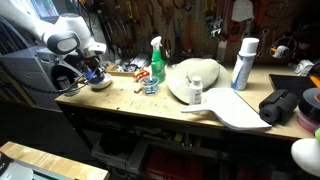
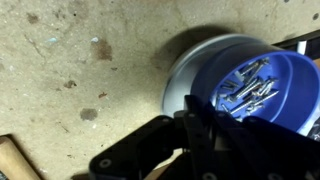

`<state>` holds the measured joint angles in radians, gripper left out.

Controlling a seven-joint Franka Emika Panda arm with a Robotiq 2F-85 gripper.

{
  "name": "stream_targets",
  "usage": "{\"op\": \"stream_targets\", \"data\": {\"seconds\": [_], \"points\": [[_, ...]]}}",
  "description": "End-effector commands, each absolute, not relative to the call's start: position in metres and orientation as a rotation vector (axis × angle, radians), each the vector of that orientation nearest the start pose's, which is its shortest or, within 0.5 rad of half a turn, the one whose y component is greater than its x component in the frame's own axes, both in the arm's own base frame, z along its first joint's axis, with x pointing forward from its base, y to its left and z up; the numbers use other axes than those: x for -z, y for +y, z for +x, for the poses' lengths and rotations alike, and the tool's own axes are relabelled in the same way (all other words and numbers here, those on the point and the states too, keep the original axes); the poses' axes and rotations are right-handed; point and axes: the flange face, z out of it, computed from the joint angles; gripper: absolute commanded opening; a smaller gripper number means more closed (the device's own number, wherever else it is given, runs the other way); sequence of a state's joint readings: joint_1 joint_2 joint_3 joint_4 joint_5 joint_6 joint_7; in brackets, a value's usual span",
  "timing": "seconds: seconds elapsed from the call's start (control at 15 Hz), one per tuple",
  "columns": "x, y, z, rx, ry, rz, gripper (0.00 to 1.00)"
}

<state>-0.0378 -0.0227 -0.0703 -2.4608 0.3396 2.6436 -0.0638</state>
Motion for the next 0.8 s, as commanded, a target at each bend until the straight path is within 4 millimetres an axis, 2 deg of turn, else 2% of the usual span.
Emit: {"op": "stream_targets", "data": {"seconds": [0.0,0.07,0.13,0.2,0.33,0.53,0.73], "points": [[-0.316,-0.058,0.493,0.367,0.467,-2.919,0.08],[-0.314,-0.058,0.493,0.374,0.466,-2.928,0.08],[-0.313,-0.057,0.493,0.379,0.461,-2.931,0.24],[-0.313,-0.057,0.493,0.390,0.464,-2.931,0.36],[-0.315,-0.059,0.493,0.409,0.469,-2.935,0.50],[-0.337,-0.066,0.485,0.476,0.470,-2.922,0.72],[-0.354,-0.084,0.481,0.491,0.514,-2.906,0.94]]}}
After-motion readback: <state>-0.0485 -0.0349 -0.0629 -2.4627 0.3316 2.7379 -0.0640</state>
